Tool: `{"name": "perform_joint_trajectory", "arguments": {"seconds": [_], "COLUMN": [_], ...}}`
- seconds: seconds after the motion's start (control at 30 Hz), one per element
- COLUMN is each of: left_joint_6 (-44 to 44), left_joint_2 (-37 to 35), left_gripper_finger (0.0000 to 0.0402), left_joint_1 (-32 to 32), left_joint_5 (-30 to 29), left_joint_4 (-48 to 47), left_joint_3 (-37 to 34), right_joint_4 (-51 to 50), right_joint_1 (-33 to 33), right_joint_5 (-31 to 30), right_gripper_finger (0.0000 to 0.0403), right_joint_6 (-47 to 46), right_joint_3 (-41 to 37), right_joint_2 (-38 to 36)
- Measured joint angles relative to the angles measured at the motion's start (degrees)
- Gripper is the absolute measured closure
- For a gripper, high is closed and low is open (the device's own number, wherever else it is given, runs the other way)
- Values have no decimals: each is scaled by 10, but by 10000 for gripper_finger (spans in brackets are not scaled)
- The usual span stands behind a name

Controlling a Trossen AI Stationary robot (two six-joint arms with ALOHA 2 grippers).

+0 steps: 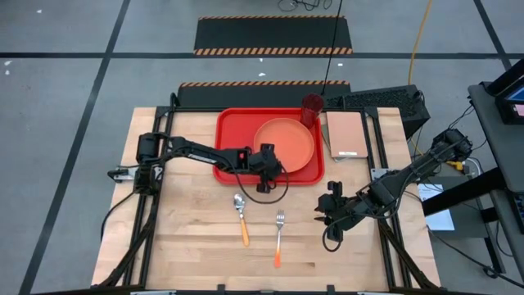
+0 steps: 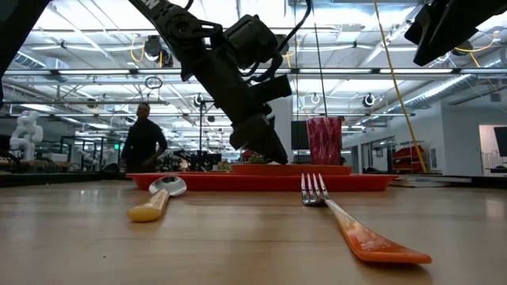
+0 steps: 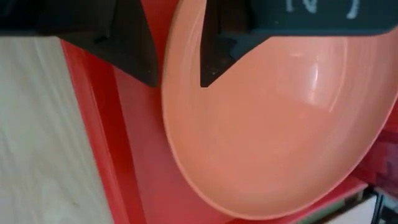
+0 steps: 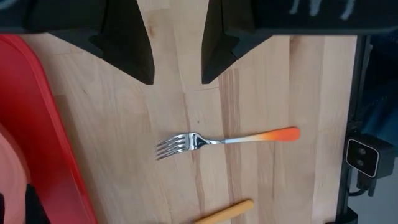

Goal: Pick and place plate/cup/fork/spoon on tray
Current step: Put the orange fork to the left side of the orange plate on the red serving tray

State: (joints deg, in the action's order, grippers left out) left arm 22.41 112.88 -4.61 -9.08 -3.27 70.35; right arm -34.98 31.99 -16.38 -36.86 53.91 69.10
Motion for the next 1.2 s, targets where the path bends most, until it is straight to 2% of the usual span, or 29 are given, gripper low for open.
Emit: {"name": "perform_joint_trajectory", "arguments": {"seconds": [0.2,0.6,0.77,0.87,1.03,1.2], "left_joint_6": [-30,-107,-139,-153,-184,-250], "left_joint_2": [-34,-129,-152,-156,-155,-156], "left_gripper_finger": [260,259,259,259,259,259], "left_joint_1": [5,45,72,91,121,150], "left_joint_5": [-5,-4,-4,-4,-4,-4], "left_joint_4": [-14,-37,-61,-83,-121,-141], "left_joint_3": [0,0,0,0,0,0], "right_joint_4": [0,0,12,21,51,107], "right_joint_1": [0,0,0,0,4,4], "right_joint_5": [0,-5,-44,-46,-47,-28], "right_gripper_finger": [275,275,275,275,275,275], "right_joint_6": [0,-2,-89,-131,-150,-164], "right_joint_3": [0,0,0,0,0,0], "right_joint_2": [0,0,0,6,36,79]}}
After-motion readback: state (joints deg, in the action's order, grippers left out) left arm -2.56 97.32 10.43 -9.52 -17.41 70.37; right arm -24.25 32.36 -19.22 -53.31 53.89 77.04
